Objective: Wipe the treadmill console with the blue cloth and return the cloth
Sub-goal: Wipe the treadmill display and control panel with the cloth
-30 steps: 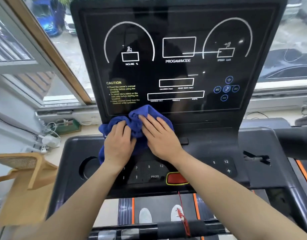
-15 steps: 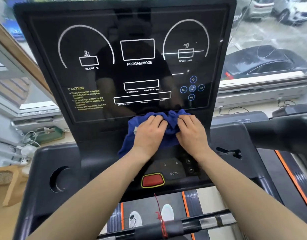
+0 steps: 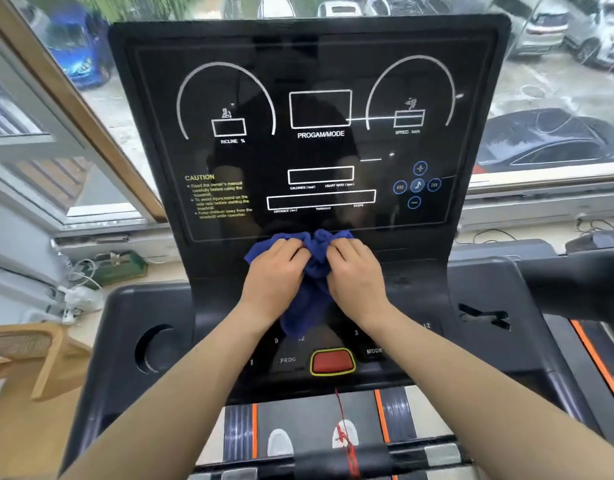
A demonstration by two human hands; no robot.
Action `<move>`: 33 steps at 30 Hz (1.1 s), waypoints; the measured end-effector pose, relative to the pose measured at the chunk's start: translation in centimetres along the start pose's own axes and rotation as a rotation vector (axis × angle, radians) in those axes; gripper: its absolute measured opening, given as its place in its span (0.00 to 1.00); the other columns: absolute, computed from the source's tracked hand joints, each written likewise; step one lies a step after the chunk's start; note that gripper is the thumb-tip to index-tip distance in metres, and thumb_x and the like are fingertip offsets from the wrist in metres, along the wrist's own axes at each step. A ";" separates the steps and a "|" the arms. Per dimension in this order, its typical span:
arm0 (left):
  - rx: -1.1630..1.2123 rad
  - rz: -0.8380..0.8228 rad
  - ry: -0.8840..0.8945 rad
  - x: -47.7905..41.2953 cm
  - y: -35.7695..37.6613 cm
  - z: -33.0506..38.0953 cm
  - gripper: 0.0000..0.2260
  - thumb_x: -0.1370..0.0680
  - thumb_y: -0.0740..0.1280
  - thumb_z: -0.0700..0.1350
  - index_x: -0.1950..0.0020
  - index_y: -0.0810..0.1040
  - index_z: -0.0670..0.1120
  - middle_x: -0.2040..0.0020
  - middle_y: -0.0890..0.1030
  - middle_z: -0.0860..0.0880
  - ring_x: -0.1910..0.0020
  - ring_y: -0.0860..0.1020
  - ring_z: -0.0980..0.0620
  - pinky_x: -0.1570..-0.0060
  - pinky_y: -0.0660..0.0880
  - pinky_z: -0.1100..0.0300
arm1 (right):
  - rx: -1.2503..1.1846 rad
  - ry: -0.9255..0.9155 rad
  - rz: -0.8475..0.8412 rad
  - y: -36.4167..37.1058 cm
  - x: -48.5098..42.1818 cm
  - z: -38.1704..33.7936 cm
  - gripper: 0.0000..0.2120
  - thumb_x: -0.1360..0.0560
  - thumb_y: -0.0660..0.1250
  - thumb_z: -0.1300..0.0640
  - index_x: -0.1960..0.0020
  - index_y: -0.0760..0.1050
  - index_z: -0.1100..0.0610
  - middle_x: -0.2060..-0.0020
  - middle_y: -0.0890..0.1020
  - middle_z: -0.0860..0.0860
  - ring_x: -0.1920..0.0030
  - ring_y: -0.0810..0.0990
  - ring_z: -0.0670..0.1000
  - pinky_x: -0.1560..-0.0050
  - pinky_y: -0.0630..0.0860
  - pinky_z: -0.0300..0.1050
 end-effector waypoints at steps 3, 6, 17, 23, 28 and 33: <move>-0.056 -0.022 -0.084 3.1 -2.2 -4.9 0.09 0.28 0.62 0.36 0.55 0.82 0.40 0.55 0.82 0.44 0.57 0.80 0.42 0.63 0.79 0.49 | -0.044 -0.063 -0.012 2.1 -1.1 -5.4 0.07 0.27 0.61 0.65 0.56 0.78 0.61 0.58 0.80 0.57 0.57 0.79 0.60 0.54 0.77 0.54; -0.101 -0.044 -0.174 4.8 -3.9 -8.3 0.08 0.29 0.62 0.37 0.56 0.80 0.39 0.56 0.81 0.43 0.57 0.80 0.41 0.65 0.79 0.49 | -0.068 -0.096 -0.086 4.0 -2.3 -9.4 0.07 0.27 0.61 0.64 0.53 0.77 0.61 0.55 0.80 0.57 0.55 0.78 0.60 0.51 0.77 0.53; -0.083 -0.131 -0.041 -1.5 0.2 1.5 0.11 0.38 0.74 0.32 0.61 0.77 0.42 0.61 0.78 0.44 0.62 0.78 0.43 0.73 0.73 0.51 | 0.019 -0.097 -0.051 -0.3 0.5 1.7 0.09 0.29 0.61 0.67 0.53 0.78 0.64 0.53 0.81 0.58 0.57 0.77 0.59 0.54 0.78 0.52; -0.013 -0.173 0.038 -7.2 4.4 10.4 0.11 0.39 0.78 0.35 0.62 0.79 0.43 0.62 0.79 0.47 0.64 0.79 0.45 0.72 0.71 0.55 | 0.020 0.077 -0.126 -4.1 3.0 12.2 0.13 0.30 0.55 0.63 0.58 0.77 0.64 0.57 0.81 0.58 0.60 0.77 0.62 0.64 0.78 0.56; 0.084 0.040 0.085 -9.0 2.7 12.5 0.06 0.27 0.70 0.37 0.53 0.82 0.44 0.52 0.82 0.47 0.51 0.80 0.46 0.60 0.78 0.57 | -0.099 0.328 0.133 -9.2 2.8 15.8 0.18 0.28 0.55 0.60 0.46 0.80 0.64 0.46 0.80 0.58 0.47 0.78 0.61 0.52 0.79 0.53; -0.059 0.060 0.142 -8.1 3.0 10.2 0.14 0.21 0.64 0.36 0.36 0.79 0.39 0.37 0.80 0.41 0.38 0.78 0.43 0.37 0.75 0.52 | -0.182 0.430 0.114 -5.8 0.9 12.6 0.25 0.19 0.55 0.61 0.22 0.61 0.59 0.22 0.61 0.56 0.23 0.60 0.54 0.25 0.60 0.41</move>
Point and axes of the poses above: each hand's wrist, its own x-axis away from the middle knuckle, its own y-axis out of the palm, z = x × y, the point moved 9 cm from there along -x, towards the middle knuckle
